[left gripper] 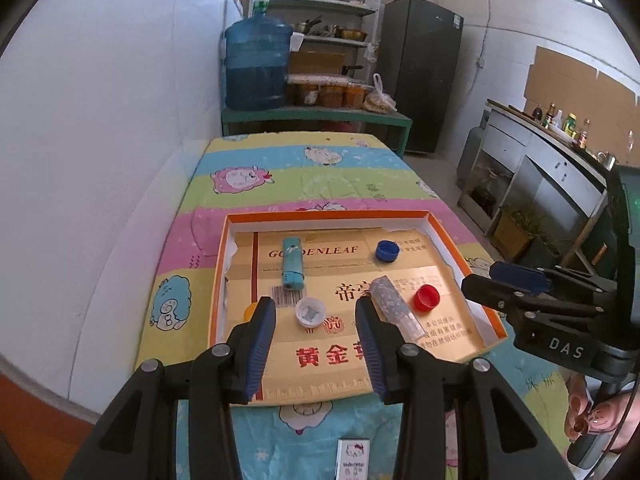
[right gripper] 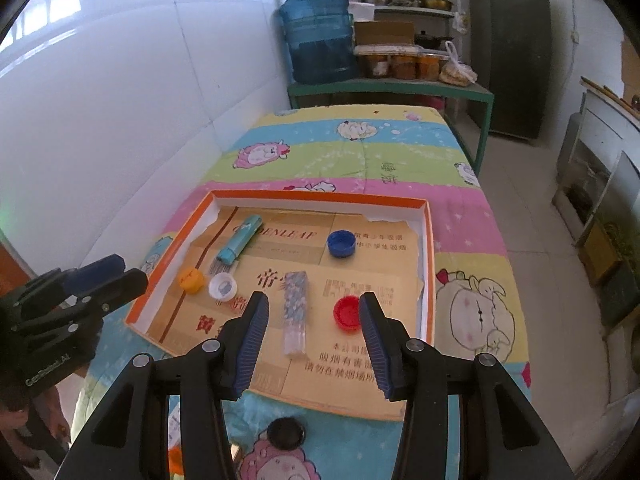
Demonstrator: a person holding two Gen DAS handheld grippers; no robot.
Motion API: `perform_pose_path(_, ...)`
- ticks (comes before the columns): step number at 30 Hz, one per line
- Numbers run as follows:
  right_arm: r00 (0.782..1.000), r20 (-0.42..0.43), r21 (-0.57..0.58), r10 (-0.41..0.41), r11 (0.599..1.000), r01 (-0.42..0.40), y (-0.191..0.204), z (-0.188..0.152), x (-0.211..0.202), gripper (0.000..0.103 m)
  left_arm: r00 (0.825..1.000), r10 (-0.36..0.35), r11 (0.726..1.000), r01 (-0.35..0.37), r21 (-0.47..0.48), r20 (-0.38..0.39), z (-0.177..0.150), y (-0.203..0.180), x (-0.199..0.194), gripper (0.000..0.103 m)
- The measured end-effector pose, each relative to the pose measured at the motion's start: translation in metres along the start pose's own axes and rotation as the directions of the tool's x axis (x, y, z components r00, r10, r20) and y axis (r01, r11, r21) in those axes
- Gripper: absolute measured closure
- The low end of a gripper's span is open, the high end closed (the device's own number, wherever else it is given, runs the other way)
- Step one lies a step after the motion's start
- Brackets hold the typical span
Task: Organize rigid objects
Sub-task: 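Move both tools back toward the boxes on the quilt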
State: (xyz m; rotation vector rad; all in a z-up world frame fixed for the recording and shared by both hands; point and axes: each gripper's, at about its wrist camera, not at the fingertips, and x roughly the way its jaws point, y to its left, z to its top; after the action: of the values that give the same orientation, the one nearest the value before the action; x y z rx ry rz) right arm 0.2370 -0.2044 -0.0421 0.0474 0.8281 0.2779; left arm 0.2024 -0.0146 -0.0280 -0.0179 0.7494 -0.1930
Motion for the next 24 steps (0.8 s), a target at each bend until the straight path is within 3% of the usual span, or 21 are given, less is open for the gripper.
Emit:
perform_pose_path(11,0.996,0.066,-0.016,-0.065,0.998,0.066,0.014,-0.032,-0.034,0.055,0.999,0.008,0.999,-0.01,0.032,0.052,-0.022,-0.013,-0.033,0.062)
perform_pose_path(24,0.989,0.117,-0.015,-0.091,0.996,0.093,0.032,-0.079,-0.067,0.055,0.999,-0.018,0.999,0.017,0.031,0.026,-0.051,-0.012,-0.05,0.062)
